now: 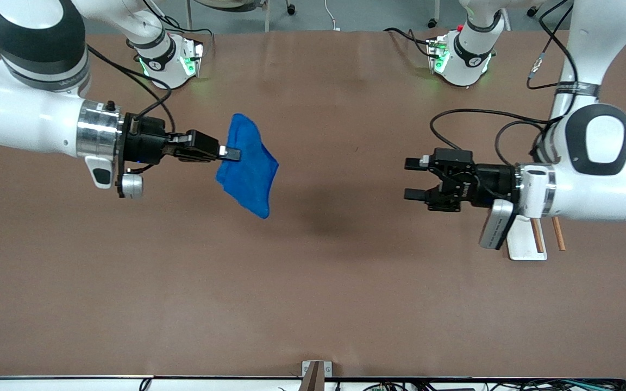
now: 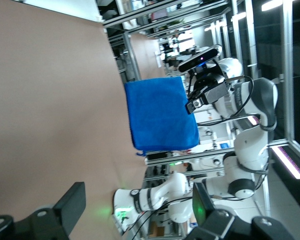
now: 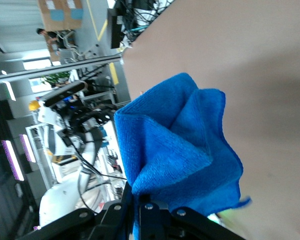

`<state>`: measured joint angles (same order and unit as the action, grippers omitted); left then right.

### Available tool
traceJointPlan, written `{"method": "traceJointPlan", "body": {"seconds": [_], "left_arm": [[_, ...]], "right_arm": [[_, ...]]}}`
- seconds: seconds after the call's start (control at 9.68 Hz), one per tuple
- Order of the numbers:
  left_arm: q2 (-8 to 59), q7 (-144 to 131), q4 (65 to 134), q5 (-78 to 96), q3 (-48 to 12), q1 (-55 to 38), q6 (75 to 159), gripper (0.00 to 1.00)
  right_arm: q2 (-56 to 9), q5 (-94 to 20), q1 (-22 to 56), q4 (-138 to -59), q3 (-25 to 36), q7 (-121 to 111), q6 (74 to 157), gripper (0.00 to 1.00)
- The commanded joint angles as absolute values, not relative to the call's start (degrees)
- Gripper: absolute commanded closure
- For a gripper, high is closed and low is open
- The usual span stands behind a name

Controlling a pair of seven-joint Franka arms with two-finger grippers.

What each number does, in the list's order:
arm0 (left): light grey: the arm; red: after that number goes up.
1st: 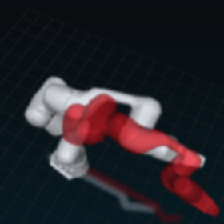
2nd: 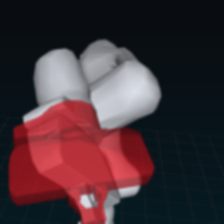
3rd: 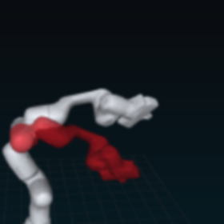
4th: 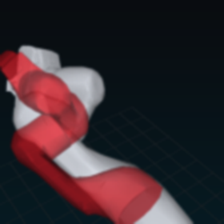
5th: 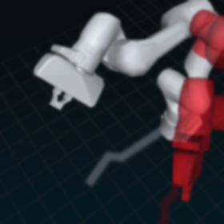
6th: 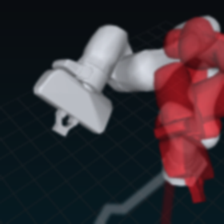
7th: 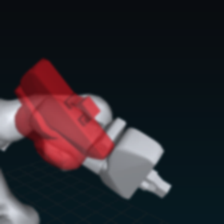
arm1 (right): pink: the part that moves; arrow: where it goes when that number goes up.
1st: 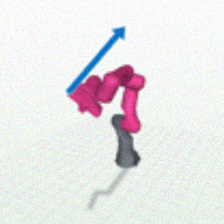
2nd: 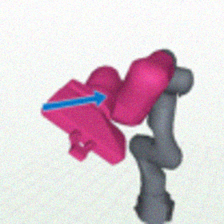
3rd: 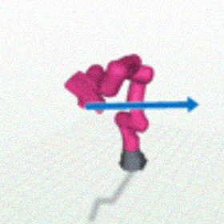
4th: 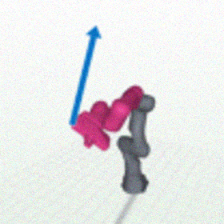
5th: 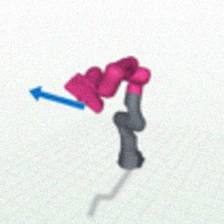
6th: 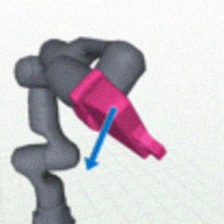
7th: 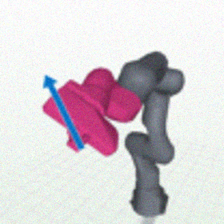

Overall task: Right arm passes towel to left arm to hang
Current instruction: 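Grasp the hanging towel with the left gripper beside the right gripper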

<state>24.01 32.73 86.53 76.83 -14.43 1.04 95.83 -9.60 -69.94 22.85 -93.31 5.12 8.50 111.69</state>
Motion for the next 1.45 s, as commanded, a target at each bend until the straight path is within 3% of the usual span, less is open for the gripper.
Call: {"method": "traceJointPlan", "body": {"seconds": [0.0, 0.62, 1.03, 1.34], "left_arm": [[24.95, 34.72, 89.47, 83.37, -14.41, -0.52, 97.29, 0.15], [29.44, 34.8, 91.22, 93.24, -14.5, -3.34, 99.85, 0.18], [29.36, 35.16, 92.02, 95.63, -15.29, -4.66, 99.49, 0.29], [29.44, 35.24, 91.85, 95.97, -15.29, -5.36, 99.49, 0.3]], "right_arm": [[-11.07, -77.65, 27.31, -92.29, 5.62, 10.1, 118.0, 1.0], [-12.22, -95.78, 34.36, -92.2, 5.62, 10.02, 128.13, 1.0], [-13.09, -96.06, 35.16, -91.15, 5.62, 10.11, 128.85, 1.0], [-14.76, -96.06, 36.12, -89.39, 5.62, 10.19, 131.13, 1.0]]}}
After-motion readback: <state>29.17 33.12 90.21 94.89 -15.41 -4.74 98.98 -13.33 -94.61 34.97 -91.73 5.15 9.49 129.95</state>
